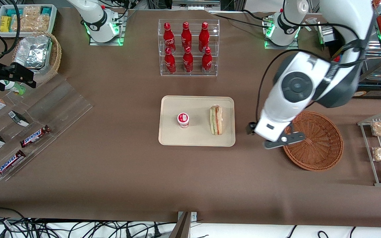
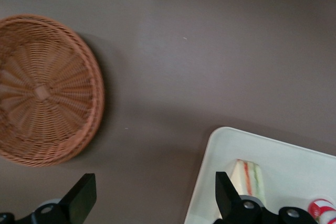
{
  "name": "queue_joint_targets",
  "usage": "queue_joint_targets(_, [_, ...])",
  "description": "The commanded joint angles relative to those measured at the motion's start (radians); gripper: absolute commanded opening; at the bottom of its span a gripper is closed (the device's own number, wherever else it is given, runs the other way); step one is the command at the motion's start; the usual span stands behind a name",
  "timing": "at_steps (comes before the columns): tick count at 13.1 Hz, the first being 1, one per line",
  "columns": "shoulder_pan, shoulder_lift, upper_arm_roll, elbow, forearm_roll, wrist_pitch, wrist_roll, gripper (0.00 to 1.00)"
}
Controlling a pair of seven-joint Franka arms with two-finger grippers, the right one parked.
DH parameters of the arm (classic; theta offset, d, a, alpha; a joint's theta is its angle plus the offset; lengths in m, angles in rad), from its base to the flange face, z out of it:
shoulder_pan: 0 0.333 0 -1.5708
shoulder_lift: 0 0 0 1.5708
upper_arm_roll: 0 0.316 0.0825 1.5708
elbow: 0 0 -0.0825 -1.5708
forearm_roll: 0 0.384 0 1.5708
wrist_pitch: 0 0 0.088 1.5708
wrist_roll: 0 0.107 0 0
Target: Place sandwich from basket to tray
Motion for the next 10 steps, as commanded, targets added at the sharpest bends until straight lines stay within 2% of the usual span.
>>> queue_joint_targets(1, [0.033,-0.037,-0.008,-0.004,-0.040,-0.037,0.011,1.00])
queue_joint_targets(3, [0.059,-0.049,-0.008,-0.006,-0.053,-0.037,0.058,1.00])
queue_joint_targets(6, [0.102,-0.107,0.011,-0.010,-0.130,-0.054,0.179,1.00])
queue_joint_targets(10, [0.071,-0.232,0.166,-0.056,-0.250,-0.117,0.394,1.00])
